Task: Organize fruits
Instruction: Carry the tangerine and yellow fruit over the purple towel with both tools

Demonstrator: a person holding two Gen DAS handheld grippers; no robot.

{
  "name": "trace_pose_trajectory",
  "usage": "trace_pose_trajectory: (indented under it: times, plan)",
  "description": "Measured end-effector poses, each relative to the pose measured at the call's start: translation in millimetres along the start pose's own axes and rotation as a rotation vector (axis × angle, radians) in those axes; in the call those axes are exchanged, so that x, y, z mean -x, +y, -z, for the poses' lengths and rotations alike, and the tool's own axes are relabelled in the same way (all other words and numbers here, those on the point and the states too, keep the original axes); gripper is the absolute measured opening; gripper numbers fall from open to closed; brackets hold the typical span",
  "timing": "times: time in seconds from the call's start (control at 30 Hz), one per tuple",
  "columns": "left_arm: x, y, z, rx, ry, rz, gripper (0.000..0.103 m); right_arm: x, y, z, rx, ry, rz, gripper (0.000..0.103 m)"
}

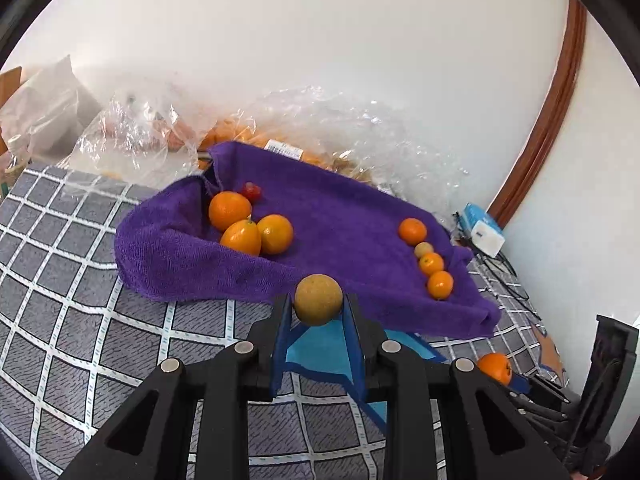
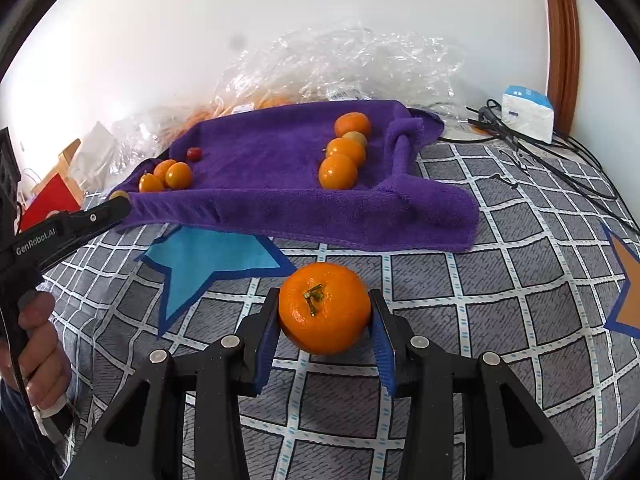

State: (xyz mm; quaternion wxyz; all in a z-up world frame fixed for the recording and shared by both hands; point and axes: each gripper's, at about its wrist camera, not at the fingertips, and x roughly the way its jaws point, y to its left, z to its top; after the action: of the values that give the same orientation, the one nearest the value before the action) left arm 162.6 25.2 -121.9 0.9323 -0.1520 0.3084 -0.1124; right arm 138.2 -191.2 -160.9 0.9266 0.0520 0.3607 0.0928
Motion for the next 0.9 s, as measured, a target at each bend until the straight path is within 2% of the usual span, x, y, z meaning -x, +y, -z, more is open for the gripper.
trace_pose_trajectory:
  times: [0.2,0.57,0.77,0.9]
  plan:
    - [4.4,-2.6,0.4,-0.019,-0.026,-0.026,0.025,2.4,-4.3,-0.5,-0.024,-0.012,0.003,0.042]
    - [14.2,5.8,-5.3,0.021,-0.066,-0.02,0.025,18.4,-1.9,-10.6,-0.032,-0.052,0.029,0.042]
    - [16.5,18.4,-10.3,0.066,-0.076,-0.042,0.025,22.6,-0.4,-38.9,-0.065,-0.092,0.031,0.042]
    - [22.1,29.2,-22.5,0.071,-0.076,-0.104,0.025,19.3,2.3,-65.8,-0.066,-0.106,0.02,0.042]
